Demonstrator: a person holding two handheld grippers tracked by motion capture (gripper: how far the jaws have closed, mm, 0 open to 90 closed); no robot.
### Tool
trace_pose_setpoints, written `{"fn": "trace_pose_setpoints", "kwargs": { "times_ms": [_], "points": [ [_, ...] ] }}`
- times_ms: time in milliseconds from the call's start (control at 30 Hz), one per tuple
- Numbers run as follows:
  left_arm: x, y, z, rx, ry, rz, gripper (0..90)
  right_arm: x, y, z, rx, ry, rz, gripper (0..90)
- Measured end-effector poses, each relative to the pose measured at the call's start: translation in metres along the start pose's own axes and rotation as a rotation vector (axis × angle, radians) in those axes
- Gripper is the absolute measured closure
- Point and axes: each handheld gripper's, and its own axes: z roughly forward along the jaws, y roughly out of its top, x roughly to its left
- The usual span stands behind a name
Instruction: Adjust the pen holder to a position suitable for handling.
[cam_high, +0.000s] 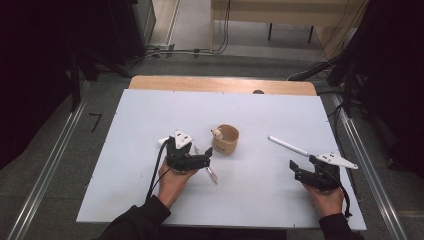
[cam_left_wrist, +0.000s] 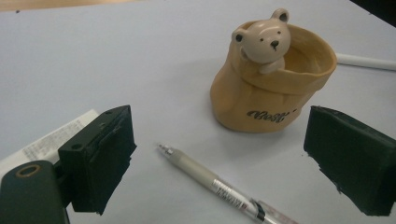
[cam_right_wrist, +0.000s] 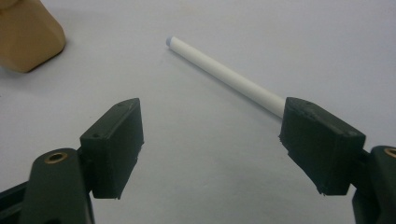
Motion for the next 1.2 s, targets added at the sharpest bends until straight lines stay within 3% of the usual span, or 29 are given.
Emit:
{"fn": "trace_pose_setpoints", "kwargs": {
  "times_ms": [367,1200],
  "points": [
    [0.008,-0.013,-0.019,-0.005,-0.012,-0.027,8.7,0.000,0.000,-0.001,-0.008,-0.008,-0.004,20.1],
    [0.009,-0.018,-0.022,-0.021,-0.010,-0.036,8.6,-0.001,0.001,0.002,-0.004,-0.015,-0.001,20.1]
  ]
}}
